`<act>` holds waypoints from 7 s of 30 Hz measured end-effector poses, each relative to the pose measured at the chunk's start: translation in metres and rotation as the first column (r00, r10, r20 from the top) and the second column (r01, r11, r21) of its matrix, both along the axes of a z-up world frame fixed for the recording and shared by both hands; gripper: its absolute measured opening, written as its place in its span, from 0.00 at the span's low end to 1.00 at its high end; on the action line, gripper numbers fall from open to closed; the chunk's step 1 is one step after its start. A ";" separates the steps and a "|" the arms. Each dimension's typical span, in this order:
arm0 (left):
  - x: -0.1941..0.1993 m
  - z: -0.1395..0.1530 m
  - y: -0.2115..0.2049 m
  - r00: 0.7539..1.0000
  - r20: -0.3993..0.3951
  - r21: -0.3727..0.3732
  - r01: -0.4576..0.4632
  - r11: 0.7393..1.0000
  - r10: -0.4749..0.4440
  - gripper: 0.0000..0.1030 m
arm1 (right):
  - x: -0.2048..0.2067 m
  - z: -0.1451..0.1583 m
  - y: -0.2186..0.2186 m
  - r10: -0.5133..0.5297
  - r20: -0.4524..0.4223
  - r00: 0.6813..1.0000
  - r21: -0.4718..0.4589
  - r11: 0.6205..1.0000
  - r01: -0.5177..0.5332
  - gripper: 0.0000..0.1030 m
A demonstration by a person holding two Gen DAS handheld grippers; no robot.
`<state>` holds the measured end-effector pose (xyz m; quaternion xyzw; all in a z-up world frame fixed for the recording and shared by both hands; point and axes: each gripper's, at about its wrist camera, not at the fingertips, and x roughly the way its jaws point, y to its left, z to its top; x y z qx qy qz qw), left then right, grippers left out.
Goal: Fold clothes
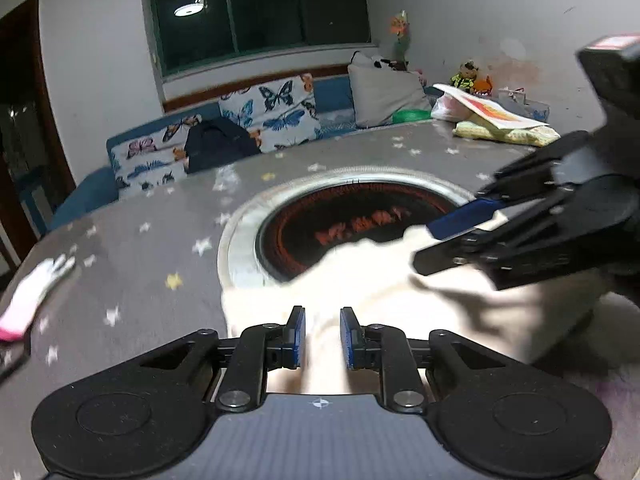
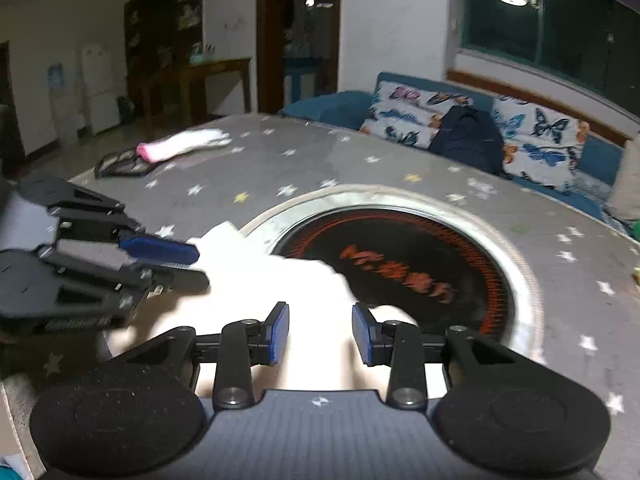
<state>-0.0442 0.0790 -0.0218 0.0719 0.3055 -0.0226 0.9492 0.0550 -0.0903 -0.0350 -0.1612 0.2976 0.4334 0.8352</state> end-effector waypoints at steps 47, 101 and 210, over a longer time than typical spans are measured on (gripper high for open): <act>0.028 -0.004 0.041 0.987 0.016 0.056 -0.162 0.985 0.161 0.16 | -0.035 -0.004 -0.048 -0.103 -0.069 0.992 0.100 0.989 0.109 0.52; -0.035 -0.016 -0.017 0.998 0.044 -0.008 0.038 0.999 -0.038 0.43 | -0.082 -0.015 -0.035 -0.100 0.024 0.995 0.050 0.994 0.099 0.47; 0.008 0.008 0.025 0.999 0.020 -0.264 -0.020 0.964 0.026 0.62 | -0.024 -0.022 -0.035 -0.158 -0.013 0.987 0.052 0.986 0.158 0.76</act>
